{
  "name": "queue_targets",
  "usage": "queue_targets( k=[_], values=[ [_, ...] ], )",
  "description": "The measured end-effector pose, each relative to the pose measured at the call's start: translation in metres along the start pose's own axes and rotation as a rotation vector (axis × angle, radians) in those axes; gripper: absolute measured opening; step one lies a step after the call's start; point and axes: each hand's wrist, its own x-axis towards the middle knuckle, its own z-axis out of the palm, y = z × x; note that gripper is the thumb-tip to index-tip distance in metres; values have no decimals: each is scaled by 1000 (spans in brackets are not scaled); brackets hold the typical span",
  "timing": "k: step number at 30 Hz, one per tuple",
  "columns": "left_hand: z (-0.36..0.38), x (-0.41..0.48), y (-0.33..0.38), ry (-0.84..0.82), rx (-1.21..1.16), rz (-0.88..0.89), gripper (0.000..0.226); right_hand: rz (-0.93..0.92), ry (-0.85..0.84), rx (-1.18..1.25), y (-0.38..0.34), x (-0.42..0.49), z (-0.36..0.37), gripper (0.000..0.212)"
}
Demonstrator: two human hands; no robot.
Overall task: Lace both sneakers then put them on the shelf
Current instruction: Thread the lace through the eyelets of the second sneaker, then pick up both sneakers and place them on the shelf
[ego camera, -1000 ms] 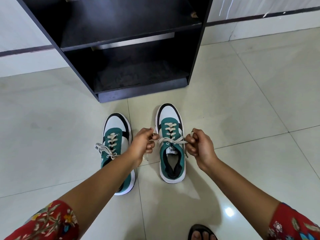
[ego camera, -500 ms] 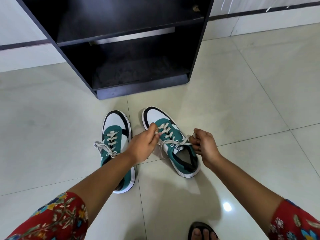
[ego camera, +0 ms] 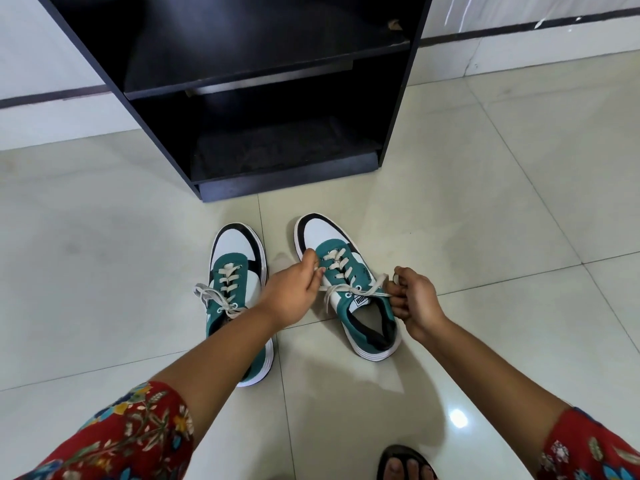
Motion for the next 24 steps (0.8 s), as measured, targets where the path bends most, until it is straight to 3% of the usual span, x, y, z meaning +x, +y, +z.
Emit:
queue_targets(
  k=[3,6,8,9,11,13,15,19,22,24],
  values=[
    [2,2,5,-20,-125,-68,18,14,22,31,3,-4,1,35],
    [3,-5,14,-67,-668,-266,14,11,29,-35,-1,-11,0,32],
    [2,-14,19,22,-827,-355,10,-6,28,-211,-3,-20,-5,28],
    [1,-22,20,103,-801,-357,5,-59,53,-356,-3,-27,-7,26],
    [-3,-42,19,257,-611,-274,32,-276,92,-715,1,-46,-13,26],
    [-8,-66,13,360,-340,-163,51,-413,-14,-1114,8,-66,-12,34],
    [-10,-87,4,426,-97,-115,53,-433,-100,-1441,16,-80,-6,45],
    [-1,-125,-11,459,-88,-388,63,-430,-84,-1489,25,-80,2,63],
    [10,-146,-21,368,-201,-558,70,-372,-75,-1607,27,-72,6,57],
    [10,-150,-29,317,-257,-519,59,-423,-40,-1676,25,-71,12,45]
  ],
)
